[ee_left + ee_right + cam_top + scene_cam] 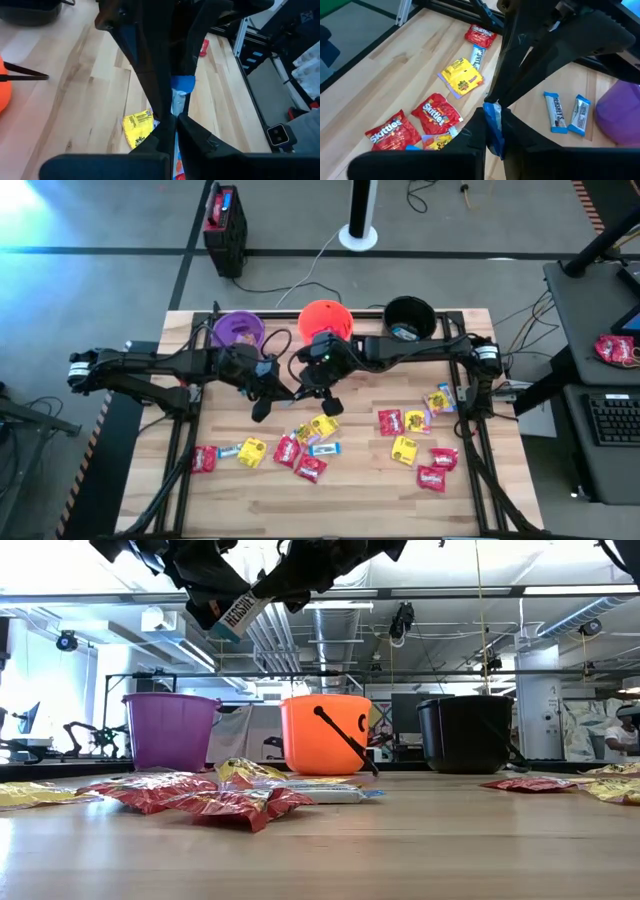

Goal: Sort candy by brand, put in halloween buckets

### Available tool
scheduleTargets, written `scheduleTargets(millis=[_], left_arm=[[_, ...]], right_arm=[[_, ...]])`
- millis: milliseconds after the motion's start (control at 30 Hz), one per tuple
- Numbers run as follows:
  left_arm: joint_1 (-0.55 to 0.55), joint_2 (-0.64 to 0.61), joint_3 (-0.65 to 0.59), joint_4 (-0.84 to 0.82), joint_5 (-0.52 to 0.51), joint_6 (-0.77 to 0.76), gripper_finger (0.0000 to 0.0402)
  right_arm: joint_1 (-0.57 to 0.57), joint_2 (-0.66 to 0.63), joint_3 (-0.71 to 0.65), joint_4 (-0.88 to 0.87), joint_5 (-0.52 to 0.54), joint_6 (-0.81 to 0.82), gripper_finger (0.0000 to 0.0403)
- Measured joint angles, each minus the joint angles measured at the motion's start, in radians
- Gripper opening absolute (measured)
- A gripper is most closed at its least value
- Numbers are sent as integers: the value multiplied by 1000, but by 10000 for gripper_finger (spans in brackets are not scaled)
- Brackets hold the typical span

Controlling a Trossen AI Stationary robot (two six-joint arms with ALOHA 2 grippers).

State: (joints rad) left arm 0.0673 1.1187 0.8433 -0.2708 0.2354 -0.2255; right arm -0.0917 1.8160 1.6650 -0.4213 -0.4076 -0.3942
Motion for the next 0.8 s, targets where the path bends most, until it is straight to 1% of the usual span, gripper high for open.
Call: scheduleTargets(millis=[100, 200, 300, 433, 500, 567, 667, 733, 800], left_arm=[[0, 0, 0, -2, -10, -18, 3], [0, 0, 0, -11, -12, -49, 23], [0, 0, 0, -32, -14, -75, 61], [0, 0, 0, -42, -33, -71, 118], [0, 0, 0, -52, -36, -53, 141], [1, -2, 0, -80, -43, -49, 158], [2, -3, 0, -120, -70, -56, 170], [2, -3, 0, -159, -90, -75, 172], [2, -3, 0, -197, -96, -88, 171]], right_arm=[[0, 0, 0, 0, 0, 0, 20], [-2, -1, 0, -5, 8, 1, 19], [-7, -4, 0, -28, 10, 11, 19], [-21, -12, 0, -67, 19, 46, 19], [-33, -18, 0, -115, 64, 78, 19], [-50, -30, 0, -208, 184, 105, 19], [-90, -57, 0, -399, 475, 126, 19], [-132, -77, 0, -532, 661, 198, 19], [-187, -103, 0, -643, 775, 317, 19]])
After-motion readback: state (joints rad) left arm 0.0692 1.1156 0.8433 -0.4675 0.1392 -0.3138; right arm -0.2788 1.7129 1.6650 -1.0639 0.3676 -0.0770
